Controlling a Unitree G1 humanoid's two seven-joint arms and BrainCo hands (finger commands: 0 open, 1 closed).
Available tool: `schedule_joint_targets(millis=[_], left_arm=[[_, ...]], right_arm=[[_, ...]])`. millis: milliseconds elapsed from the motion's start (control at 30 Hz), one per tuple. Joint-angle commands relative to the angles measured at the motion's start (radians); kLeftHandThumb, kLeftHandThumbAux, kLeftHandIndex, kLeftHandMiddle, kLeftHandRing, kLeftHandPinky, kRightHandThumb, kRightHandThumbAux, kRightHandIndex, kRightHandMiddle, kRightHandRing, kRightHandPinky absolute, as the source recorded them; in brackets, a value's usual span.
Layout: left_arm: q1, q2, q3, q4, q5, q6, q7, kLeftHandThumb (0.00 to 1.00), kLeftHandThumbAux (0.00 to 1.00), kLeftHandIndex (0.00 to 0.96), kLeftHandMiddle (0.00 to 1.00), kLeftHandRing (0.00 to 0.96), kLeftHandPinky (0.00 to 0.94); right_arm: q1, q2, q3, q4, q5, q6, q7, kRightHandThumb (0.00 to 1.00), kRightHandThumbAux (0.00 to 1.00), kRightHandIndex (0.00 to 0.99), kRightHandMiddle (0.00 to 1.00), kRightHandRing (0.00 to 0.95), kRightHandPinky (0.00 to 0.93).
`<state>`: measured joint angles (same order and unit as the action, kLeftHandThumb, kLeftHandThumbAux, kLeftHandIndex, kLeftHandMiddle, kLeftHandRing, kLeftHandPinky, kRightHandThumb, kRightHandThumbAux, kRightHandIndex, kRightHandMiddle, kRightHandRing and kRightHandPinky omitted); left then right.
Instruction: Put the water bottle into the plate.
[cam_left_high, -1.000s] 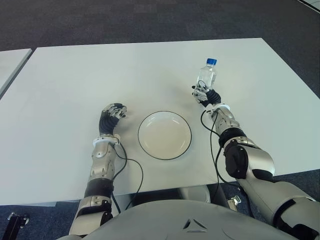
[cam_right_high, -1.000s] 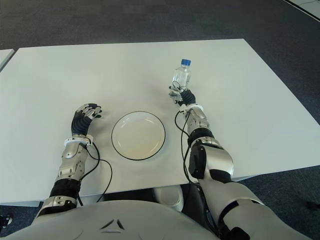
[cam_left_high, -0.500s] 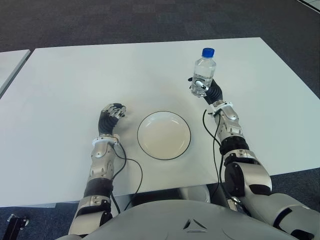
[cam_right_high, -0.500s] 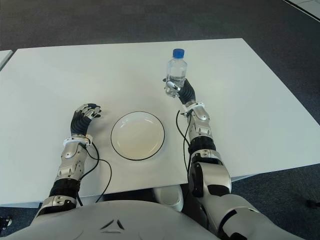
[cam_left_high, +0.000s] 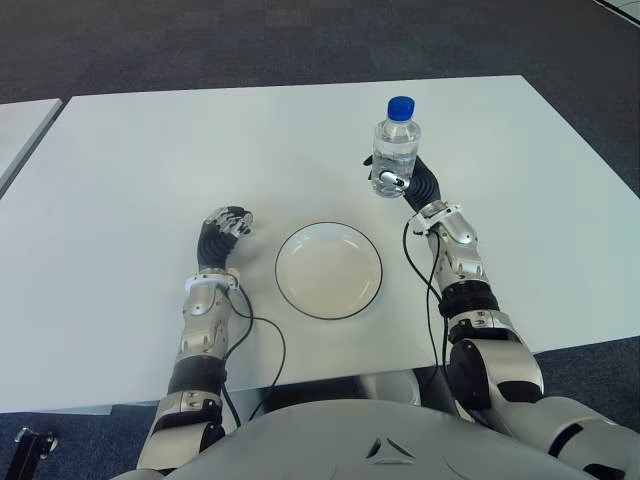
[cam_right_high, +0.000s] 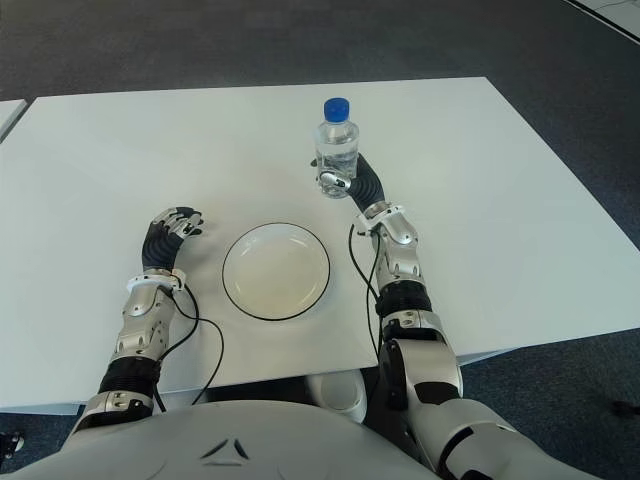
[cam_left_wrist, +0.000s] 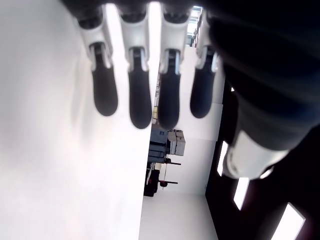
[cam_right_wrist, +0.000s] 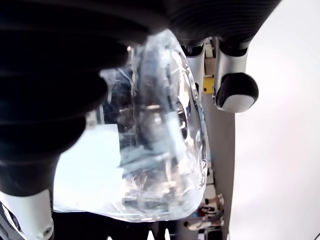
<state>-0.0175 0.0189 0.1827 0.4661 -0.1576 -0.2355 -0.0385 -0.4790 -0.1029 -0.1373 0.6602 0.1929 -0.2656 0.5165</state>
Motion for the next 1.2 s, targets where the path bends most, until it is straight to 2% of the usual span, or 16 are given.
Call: schedule_joint_targets(millis=[33, 1200], left_arm=[[0.058, -0.011, 0.0, 0.062, 0.003, 0.072, 0.009, 0.7, 0.724, 0.418, 0.427, 0.439, 0.437], [0.058, -0.011, 0.0, 0.062, 0.003, 0.072, 0.009, 0.7, 0.724, 0.418, 0.427, 0.439, 0.437]], right_arm=[[-0.001, -0.004, 0.0, -0.013, 0.011, -0.01, -0.003, 0.706, 0.723, 0.439, 0.913, 0.9, 0.9], [-0.001, -0.005, 0.003, -0.014, 0.013, -0.01, -0.004, 0.706, 0.723, 0.439, 0.913, 0.9, 0.9]])
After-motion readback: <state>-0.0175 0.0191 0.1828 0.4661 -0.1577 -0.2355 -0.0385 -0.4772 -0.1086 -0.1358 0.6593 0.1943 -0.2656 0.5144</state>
